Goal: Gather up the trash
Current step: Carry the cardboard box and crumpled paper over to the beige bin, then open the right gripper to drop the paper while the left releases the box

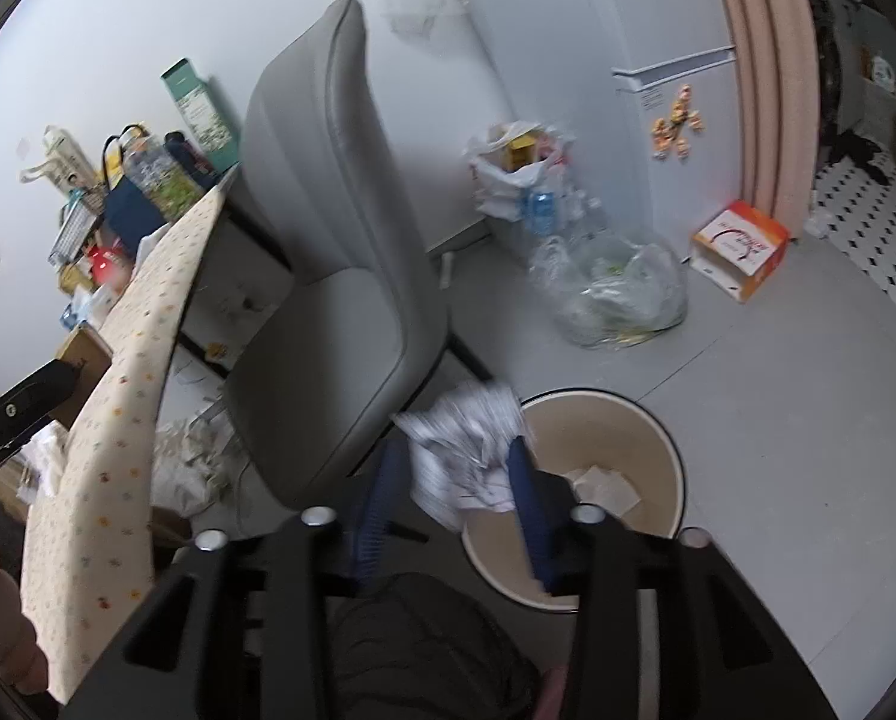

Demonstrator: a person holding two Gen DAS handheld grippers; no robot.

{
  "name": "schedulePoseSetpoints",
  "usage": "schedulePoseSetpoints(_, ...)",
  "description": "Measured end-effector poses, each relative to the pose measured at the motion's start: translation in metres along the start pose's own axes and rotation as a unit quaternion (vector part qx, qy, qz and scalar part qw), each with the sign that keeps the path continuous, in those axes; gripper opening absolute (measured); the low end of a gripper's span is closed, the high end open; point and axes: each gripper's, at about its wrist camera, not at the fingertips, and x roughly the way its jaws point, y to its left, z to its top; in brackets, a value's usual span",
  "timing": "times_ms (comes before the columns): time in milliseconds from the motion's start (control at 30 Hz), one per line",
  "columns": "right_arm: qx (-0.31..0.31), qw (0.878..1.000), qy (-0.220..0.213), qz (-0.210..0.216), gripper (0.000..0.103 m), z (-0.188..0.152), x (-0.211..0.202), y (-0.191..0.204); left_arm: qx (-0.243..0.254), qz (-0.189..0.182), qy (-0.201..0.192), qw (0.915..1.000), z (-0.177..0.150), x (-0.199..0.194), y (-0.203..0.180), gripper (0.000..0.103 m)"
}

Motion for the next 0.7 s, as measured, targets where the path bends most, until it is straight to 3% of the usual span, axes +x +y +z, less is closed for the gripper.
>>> schedulePoseSetpoints(200,0.015,1.000,-0.008,-0.002,0.043,0.001,-0.010,-0.019,0.016,-0.008,0.012,0.9998,0.005,0.014,-0.019,0.040)
schedulePoseSetpoints(367,0.025,0.999,-0.040,-0.005,0.053,0.008,-0.040,-0.032,0.033,-0.022,0.024,0.9989,0.006,0.028,-0.042,0.040)
schedulePoseSetpoints(700,0.048,0.995,-0.085,-0.031,0.064,0.015,-0.082,-0.065,0.068,-0.045,0.050,0.9954,0.003,0.054,-0.092,0.040)
